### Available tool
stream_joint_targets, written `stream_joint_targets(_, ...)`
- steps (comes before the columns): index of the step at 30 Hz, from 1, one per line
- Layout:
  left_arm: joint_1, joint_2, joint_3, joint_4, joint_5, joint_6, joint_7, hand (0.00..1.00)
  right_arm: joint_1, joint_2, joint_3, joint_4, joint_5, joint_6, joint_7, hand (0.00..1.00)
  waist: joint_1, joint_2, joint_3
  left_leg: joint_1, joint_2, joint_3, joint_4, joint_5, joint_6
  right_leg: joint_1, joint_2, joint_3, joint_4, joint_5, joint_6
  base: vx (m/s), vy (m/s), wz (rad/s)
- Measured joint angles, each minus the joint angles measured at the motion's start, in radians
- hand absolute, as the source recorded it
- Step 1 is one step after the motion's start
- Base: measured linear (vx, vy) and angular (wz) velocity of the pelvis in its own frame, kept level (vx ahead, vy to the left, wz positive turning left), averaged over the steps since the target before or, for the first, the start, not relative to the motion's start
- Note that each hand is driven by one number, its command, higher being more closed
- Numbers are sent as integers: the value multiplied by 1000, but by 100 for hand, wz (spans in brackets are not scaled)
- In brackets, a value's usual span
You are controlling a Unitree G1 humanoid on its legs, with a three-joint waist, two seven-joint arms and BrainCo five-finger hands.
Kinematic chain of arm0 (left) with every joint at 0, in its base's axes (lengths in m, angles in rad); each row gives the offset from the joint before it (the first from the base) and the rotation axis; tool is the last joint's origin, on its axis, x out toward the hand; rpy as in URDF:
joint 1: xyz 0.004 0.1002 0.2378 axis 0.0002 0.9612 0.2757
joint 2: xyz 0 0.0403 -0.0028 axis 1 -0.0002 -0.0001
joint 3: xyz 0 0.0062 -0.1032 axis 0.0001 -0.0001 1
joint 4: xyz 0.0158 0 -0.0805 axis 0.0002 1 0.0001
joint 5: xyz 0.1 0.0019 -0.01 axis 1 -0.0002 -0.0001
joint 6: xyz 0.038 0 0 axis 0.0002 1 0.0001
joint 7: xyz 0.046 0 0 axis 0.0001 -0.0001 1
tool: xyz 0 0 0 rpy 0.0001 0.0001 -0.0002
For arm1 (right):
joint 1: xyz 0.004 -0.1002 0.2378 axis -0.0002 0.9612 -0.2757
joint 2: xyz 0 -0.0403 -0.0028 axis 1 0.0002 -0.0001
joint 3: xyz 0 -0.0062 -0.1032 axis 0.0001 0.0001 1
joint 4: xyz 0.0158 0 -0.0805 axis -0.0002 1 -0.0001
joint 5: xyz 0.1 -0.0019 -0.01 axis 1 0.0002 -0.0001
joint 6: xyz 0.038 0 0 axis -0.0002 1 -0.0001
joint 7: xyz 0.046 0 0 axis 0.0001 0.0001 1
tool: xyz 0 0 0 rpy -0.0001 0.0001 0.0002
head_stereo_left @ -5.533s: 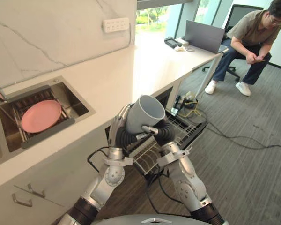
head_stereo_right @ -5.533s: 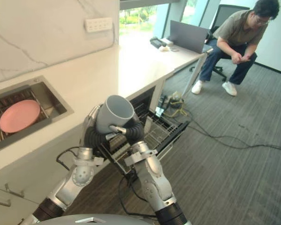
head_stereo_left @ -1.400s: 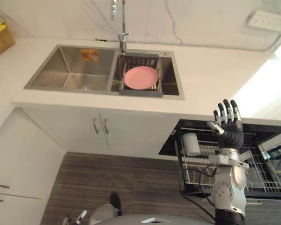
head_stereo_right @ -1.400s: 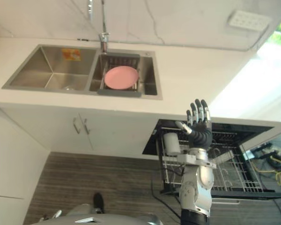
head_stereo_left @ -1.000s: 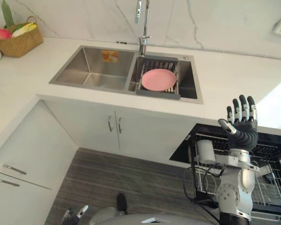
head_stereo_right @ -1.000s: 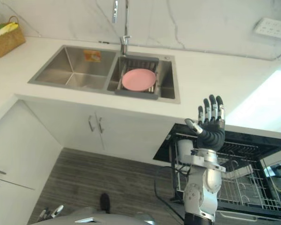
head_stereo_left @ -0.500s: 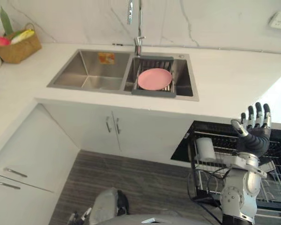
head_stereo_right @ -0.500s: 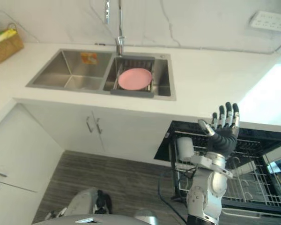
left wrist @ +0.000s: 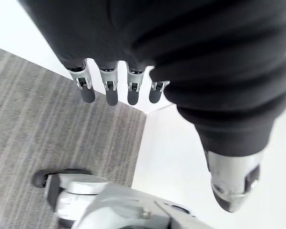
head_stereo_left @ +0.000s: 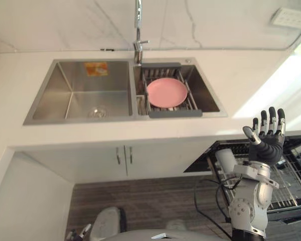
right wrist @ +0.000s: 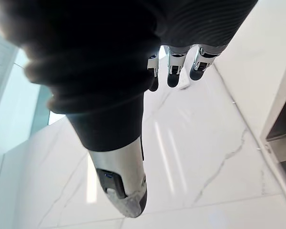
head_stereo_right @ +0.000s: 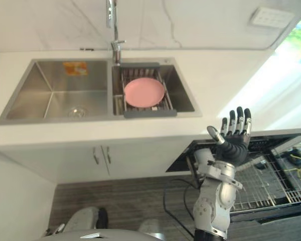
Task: Walk over to the sink, pick up the cup, carry it to the dishwasher, place the cup inside the dishwasher, then close the dishwasher door
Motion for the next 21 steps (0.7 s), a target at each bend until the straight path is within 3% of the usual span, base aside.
stream_joint_targets(1,0,0,-14,-7,-1,0,2,0,10,-1,3,-4,-1,-3,1,0,-5,14,-9,35,-4,3,-47,12,18,-40,-3,-17,66,15,-12,306,136,-37)
stream_joint_targets(3,-1,16,-43,-29,-3,1,6,0,9,-3,15,-4,-1,-4,0,0,-16,9,-16,99,0,12,-107,22,33,-111,-1,-98,144,-82,-56,277,62,-19)
stream_joint_targets(4,-16,22,-53,-45,-6,4,8,0,7,-6,34,-4,-1,-6,0,0,-16,6,-17,136,7,30,-141,31,15,-153,13,-150,137,-127,-62,243,3,-20)
stream_joint_targets(7,-50,22,-78,-91,-10,6,8,0,2,-8,74,-3,-10,-11,-1,0,-18,29,-20,180,52,44,-165,35,5,-200,62,-275,-54,-178,-65,390,-58,-13)
stream_joint_targets(9,-61,21,-94,-98,-10,7,8,0,-12,-9,77,-3,-11,-13,-1,0,-15,42,-22,196,85,51,-170,25,-16,-199,102,-299,-251,-157,-65,283,-105,-17)
stream_joint_targets(11,-58,34,-104,-98,-9,11,7,0,-28,-9,80,-4,-11,-20,-1,0,-13,25,-32,219,90,55,-159,-1,-60,-171,121,-288,-483,25,-84,342,-186,-20)
stream_joint_targets(12,-63,35,-105,-89,-9,20,9,0,-39,-25,77,2,-11,-23,-1,0,-12,33,-42,248,106,52,-152,-36,-97,-132,146,-283,-531,43,-47,399,-245,-30)
stream_joint_targets(13,-63,10,-114,-93,-9,21,8,0,-48,-45,82,5,-11,-22,-1,0,-5,79,-44,249,148,53,-141,-46,-107,-103,187,-283,-570,57,-66,369,-238,-34)
stream_joint_targets(16,-64,-28,-116,-93,-9,26,11,0,-62,-69,83,5,-11,-20,-1,0,-8,122,-49,285,166,34,-178,-32,-113,-69,222,-277,-608,56,-66,187,-103,-21)
stream_joint_targets(21,-61,-18,-102,-94,-10,27,30,0,-88,-69,101,5,-9,-9,20,0,6,100,-50,299,169,17,-172,-19,-127,-11,227,-281,-686,73,-53,21,-27,8)
